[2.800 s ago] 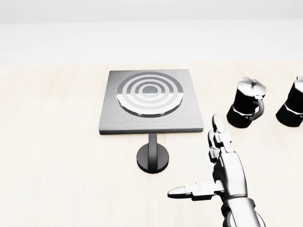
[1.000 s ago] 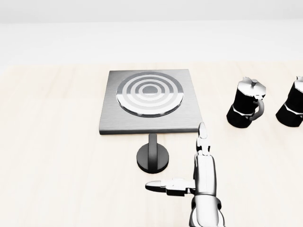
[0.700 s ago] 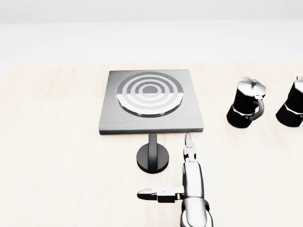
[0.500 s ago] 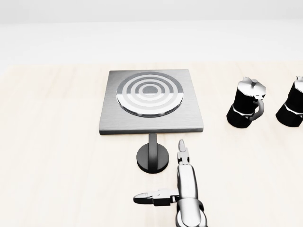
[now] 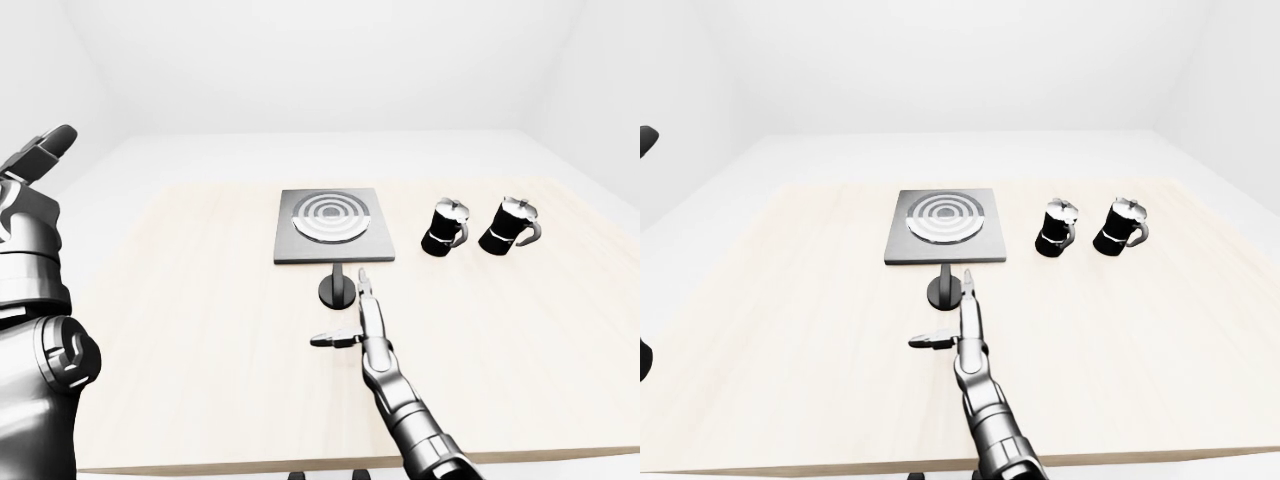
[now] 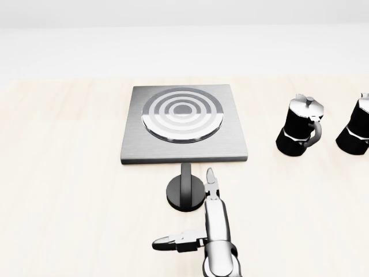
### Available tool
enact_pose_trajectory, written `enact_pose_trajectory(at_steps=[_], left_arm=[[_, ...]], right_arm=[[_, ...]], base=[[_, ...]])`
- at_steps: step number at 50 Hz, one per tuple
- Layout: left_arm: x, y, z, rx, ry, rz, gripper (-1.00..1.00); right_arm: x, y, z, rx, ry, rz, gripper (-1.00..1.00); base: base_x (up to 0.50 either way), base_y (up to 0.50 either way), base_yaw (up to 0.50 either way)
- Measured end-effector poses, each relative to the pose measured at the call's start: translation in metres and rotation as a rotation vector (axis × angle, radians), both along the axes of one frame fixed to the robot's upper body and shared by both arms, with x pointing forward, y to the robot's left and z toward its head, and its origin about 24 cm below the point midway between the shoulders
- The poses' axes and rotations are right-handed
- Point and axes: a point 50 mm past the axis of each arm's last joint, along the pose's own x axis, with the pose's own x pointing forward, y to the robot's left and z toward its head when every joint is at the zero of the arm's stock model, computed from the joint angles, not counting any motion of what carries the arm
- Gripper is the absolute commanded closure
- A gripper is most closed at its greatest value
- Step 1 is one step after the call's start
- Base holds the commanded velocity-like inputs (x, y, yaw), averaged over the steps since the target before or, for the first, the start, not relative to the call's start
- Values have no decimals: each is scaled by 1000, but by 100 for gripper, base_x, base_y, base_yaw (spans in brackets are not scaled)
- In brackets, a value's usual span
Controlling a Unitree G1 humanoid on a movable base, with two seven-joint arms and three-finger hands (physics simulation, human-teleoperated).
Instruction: Turn off the stove.
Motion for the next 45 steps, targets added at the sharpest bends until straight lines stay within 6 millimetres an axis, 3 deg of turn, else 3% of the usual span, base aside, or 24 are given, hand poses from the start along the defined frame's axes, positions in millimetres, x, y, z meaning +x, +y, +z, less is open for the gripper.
enact_pose_trajectory(at_steps=[25, 45], left_arm=[[0, 0, 1, -1, -6, -6, -100], [0, 0, 1, -1, -10, -10, -100]], right_arm=[[0, 8, -5, -38, 24, 5, -100], [0, 6, 6, -31, -35, -46, -100]], base=[[0, 0, 0], [0, 0, 0]])
